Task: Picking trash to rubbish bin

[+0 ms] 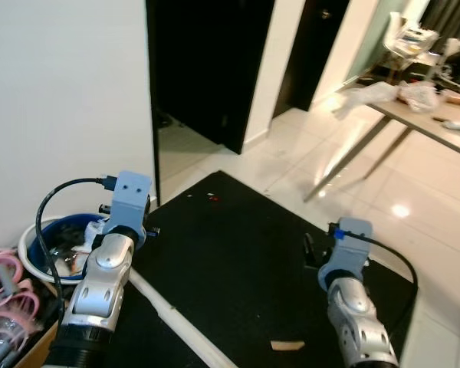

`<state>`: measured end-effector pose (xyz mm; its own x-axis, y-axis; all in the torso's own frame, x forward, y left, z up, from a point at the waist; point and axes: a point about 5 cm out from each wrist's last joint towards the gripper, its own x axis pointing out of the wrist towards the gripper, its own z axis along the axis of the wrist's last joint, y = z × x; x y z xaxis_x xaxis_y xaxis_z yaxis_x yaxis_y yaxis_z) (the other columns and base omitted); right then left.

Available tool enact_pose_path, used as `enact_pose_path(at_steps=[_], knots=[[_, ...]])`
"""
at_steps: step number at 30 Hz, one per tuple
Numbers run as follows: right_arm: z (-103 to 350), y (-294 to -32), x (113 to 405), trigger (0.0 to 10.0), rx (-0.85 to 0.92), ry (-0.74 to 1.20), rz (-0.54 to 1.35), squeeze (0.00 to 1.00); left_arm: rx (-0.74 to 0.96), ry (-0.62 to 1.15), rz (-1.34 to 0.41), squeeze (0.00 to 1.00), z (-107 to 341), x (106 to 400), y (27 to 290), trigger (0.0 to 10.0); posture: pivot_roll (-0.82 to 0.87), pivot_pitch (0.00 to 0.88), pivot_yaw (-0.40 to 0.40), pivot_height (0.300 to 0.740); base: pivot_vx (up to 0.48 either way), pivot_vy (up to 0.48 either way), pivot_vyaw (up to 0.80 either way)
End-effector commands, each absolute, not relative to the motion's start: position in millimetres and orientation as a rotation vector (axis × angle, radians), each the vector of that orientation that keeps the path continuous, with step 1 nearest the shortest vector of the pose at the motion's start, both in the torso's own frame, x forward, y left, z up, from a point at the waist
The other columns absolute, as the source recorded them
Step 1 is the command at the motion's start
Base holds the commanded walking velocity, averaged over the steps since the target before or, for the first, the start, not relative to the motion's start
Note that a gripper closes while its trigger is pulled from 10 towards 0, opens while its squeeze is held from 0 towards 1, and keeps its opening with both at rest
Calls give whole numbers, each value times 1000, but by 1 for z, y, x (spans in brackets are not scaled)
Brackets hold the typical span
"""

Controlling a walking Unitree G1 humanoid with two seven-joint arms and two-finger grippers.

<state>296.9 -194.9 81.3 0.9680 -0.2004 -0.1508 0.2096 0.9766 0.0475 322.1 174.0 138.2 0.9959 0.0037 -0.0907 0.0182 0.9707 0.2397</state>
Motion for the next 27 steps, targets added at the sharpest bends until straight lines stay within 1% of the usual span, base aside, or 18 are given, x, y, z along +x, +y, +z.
enact_pose_path(at_steps=[1, 17, 19, 27], knots=[[78, -194, 294, 10000, 64, 162, -212, 0, 238, 89, -12, 0, 138, 321, 173, 10000, -60, 32, -75, 740, 0, 0, -800], [78, -195, 294, 10000, 65, 165, -218, 0, 241, 101, -1, 0, 137, 321, 177, 10000, -57, 47, -74, 740, 0, 0, -800], [76, -192, 294, 10000, 66, 171, -208, 0, 232, 94, -4, 0, 138, 321, 176, 10000, -53, 49, -78, 740, 0, 0, -800], [75, -193, 293, 10000, 66, 177, -215, 0, 236, 108, -11, 0, 136, 319, 174, 10000, -52, 49, -78, 740, 0, 0, -800]])
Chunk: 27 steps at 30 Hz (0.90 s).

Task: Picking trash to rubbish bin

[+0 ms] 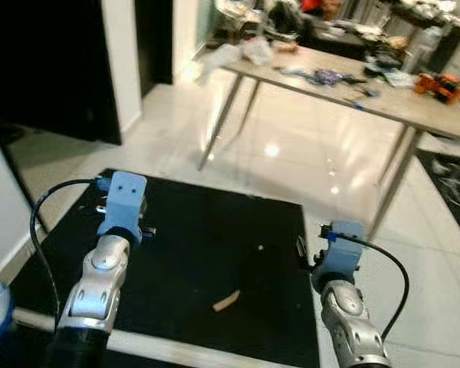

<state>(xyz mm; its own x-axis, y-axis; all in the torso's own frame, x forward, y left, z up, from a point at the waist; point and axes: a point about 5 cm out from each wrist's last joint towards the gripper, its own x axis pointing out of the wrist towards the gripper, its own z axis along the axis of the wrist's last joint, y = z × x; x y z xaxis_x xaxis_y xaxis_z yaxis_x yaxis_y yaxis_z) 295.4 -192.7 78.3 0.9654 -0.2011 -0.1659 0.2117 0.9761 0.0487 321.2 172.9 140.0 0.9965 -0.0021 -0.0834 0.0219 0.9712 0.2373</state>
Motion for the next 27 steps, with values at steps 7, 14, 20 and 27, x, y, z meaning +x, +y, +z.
enact_pose_path(at_steps=[7, 14, 20, 27], knots=[[75, -195, 293, 10000, 61, 179, -223, 0, 240, 108, 8, 0, 134, 319, 177, 10000, -52, 52, -79, 740, 0, 0, -800], [74, -198, 293, 10000, 50, 187, -247, 0, 194, 78, -18, 0, 138, 319, 173, 10000, -52, 54, -79, 740, 0, 0, -571], [71, -196, 293, 10000, 27, 208, -222, 0, 148, 52, -70, 0, 142, 318, 168, 10000, -55, 57, -79, 740, 151, 0, 0], [71, -195, 293, 10000, 30, 208, -215, 0, 141, 42, -84, 0, 144, 318, 164, 10000, -56, 58, -82, 740, 406, 0, 0]])
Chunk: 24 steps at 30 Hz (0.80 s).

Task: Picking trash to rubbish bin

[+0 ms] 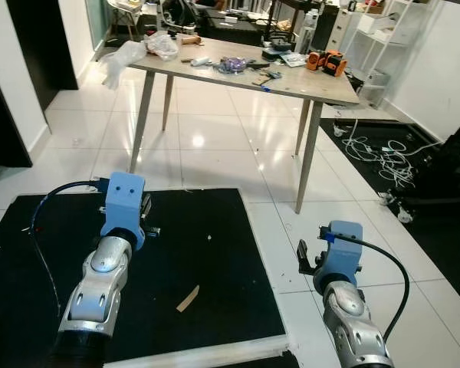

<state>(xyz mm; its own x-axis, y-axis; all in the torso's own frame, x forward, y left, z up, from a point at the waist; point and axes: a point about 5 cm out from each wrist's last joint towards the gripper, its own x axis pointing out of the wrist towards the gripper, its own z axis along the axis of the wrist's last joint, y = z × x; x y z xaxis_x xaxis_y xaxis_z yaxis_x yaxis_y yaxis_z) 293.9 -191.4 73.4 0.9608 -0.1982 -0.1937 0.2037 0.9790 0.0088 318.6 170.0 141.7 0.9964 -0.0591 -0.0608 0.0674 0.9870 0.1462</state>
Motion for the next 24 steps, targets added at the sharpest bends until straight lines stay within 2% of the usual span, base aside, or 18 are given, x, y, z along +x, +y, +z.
enact_pose_path(at_steps=[1, 19, 24], knots=[[71, -194, 293, 10000, 30, 209, -213, 0, 141, 43, -84, 0, 144, 318, 163, 10000, -57, 57, -83, 740, 428, 0, 0], [71, -194, 292, 10000, 76, 208, -225, 0, 146, 48, -99, 0, 144, 319, 161, 10000, -59, 58, -78, 740, 430, 0, 0], [72, -195, 292, 10000, 87, 205, -227, 0, 148, 49, -100, 0, 144, 319, 161, 10000, -59, 59, -78, 740, 428, 0, -673]])
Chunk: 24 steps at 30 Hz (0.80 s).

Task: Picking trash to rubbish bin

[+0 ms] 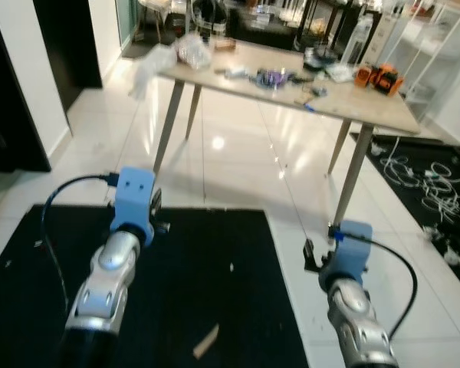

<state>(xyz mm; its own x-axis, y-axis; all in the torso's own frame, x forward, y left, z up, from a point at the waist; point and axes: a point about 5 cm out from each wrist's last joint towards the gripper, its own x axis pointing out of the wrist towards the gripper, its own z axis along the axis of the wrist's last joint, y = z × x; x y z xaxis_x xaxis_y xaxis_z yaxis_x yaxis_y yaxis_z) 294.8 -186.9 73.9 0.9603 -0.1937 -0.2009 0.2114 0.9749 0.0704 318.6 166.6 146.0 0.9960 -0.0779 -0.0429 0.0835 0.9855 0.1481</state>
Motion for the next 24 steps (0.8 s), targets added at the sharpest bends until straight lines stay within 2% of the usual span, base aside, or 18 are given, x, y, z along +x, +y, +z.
enact_pose_path(at_steps=[1, 4, 11, 16, 24], knots=[[72, -195, 292, 10000, 88, 205, -228, 0, 149, 49, -100, 0, 144, 319, 162, 10000, -59, 59, -78, 740, 428, 0, -800], [73, -195, 292, 10000, 81, 202, -229, 0, 152, 51, -95, 0, 144, 319, 163, 10000, -61, 61, -78, 740, 429, 0, -573], [80, -192, 296, 10000, 55, 161, -201, 0, 185, 97, -63, 0, 137, 319, 169, 10000, -69, 72, -69, 740, 426, 0, 0], [104, -191, 302, 10000, -59, 24, -129, 0, 177, 88, -62, 0, 140, 320, 169, 10000, -73, 76, -66, 740, 423, 0, 0], [111, -198, 306, 10000, -61, 2, -139, 0, 175, 87, -62, 0, 141, 320, 167, 10000, -74, 83, -72, 740, 422, 0, 0]])
